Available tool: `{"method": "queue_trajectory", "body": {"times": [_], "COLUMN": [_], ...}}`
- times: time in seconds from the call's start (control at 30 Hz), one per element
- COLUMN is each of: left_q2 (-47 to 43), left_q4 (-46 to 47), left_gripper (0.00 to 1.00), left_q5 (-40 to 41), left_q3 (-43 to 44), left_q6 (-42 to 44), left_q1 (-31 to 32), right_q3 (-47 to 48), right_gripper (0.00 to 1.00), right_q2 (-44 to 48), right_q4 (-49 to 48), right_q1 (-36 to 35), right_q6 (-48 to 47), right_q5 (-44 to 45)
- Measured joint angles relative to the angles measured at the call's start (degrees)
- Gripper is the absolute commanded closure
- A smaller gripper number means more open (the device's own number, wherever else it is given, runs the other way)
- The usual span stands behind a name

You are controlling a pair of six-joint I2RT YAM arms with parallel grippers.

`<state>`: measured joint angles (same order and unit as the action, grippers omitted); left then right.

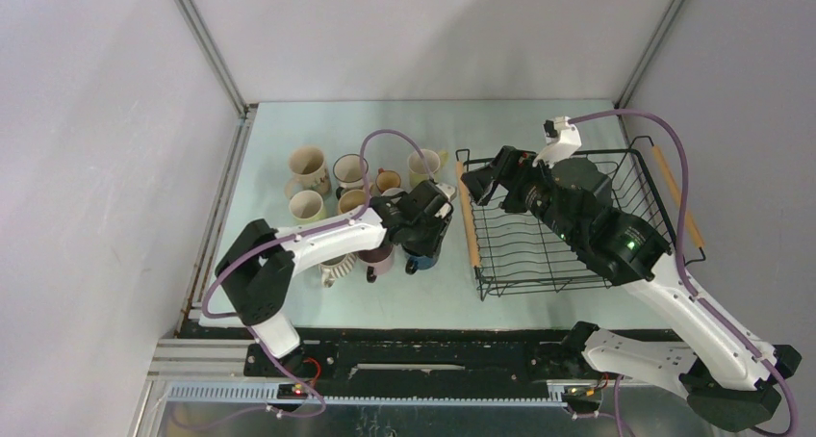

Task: Unload the cups from the dish rack
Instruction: Place the cup at the center of the board, then reset both arms

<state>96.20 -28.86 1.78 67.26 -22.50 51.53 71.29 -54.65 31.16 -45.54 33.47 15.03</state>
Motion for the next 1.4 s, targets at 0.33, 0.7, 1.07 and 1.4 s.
{"method": "queue_trajectory", "body": {"times": [0.33, 0.7, 1.07, 1.4], "left_q2": [-4.8, -14.5, -28.7, -40.0], "left_q4": [-1.6, -5.2, -6.4, -6.3], "left_gripper": [0.33, 0.00, 0.00, 0.00], "left_q5": [0.0, 1.7, 0.2, 4.2], "left_q3": [0.0, 0.1, 0.7, 4.4], "left_q6": [0.1, 0.0, -1.1, -1.6], "left_q1": [0.0, 0.0, -3.1, -6.1], "right_q3": [0.0, 0.0, 0.0, 0.0], "right_gripper": [0.01, 0.00, 0.00, 0.00], "right_q2": [0.0, 0.9, 1.8, 1.8], "right_q4": [0.0, -0.1, -0.5, -1.5], "right_q1": [0.0, 0.0, 0.0, 0.0], "right_q6": [0.0, 0.0, -0.2, -0.7], "right_q5": [-0.1, -0.6, -0.7, -2.1]}}
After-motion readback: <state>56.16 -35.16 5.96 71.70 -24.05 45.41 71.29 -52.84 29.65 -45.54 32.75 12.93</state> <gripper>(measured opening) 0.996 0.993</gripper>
